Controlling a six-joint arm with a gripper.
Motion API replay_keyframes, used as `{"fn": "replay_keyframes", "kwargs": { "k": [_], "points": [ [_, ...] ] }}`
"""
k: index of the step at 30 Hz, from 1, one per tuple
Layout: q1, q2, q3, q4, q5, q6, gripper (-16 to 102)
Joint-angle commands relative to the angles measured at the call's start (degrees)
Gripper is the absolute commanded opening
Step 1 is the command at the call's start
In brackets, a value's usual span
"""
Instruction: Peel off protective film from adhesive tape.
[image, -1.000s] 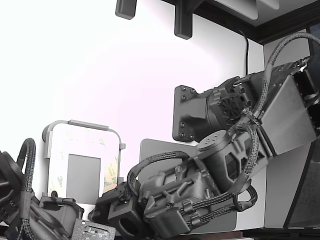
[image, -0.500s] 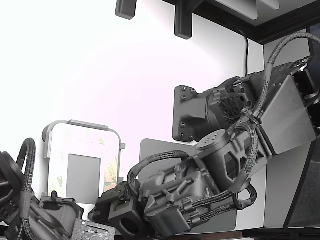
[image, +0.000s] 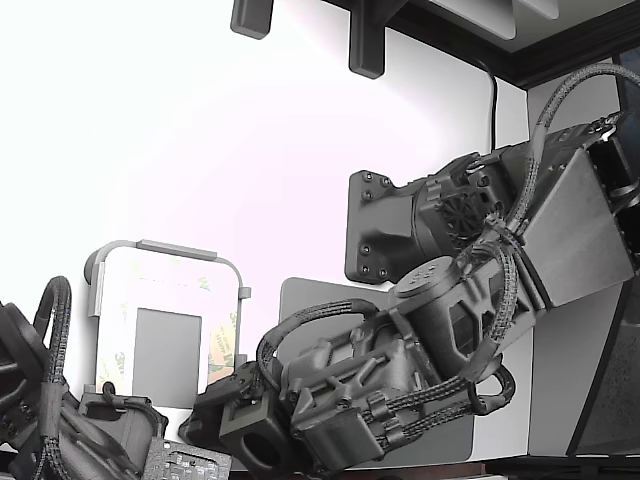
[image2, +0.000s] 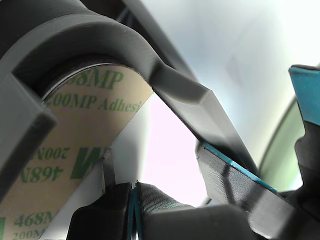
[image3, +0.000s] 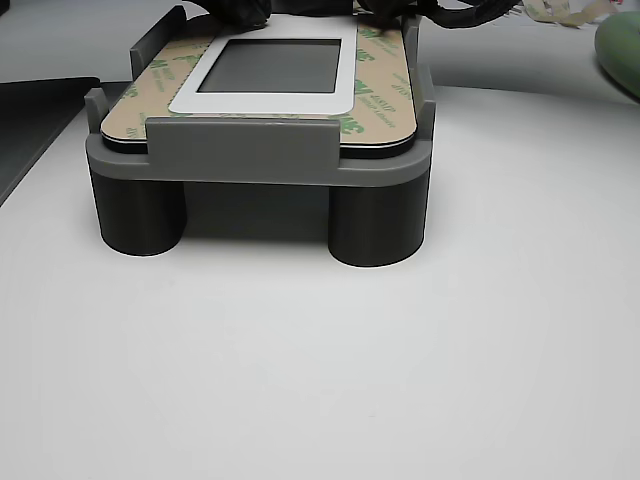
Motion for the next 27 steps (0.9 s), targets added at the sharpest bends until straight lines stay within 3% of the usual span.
{"fn": "replay_keyframes", "kwargs": {
  "k": [1,27],
  "points": [
    [-0.35,1.58,-0.88,-0.09,-0.44,0.09,-11],
    [0.18,0.97,-2.99,1.14,0.18,1.05,-11]
  ]
}}
